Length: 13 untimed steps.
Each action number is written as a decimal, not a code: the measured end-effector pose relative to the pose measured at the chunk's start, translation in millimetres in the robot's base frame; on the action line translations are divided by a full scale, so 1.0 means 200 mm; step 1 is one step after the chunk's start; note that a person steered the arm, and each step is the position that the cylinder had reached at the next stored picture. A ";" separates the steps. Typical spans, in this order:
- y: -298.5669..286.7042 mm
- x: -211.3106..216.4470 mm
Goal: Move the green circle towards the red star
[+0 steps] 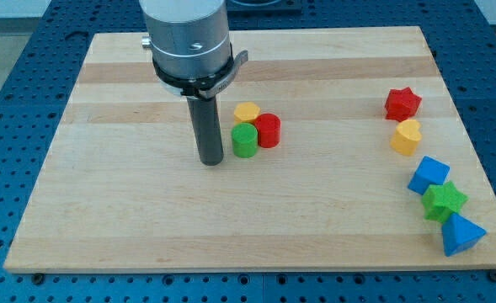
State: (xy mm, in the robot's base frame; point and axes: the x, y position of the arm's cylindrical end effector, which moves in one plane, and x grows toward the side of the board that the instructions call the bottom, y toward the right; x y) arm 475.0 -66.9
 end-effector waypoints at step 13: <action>0.95 -0.05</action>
State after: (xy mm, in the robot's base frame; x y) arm 464.6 123.0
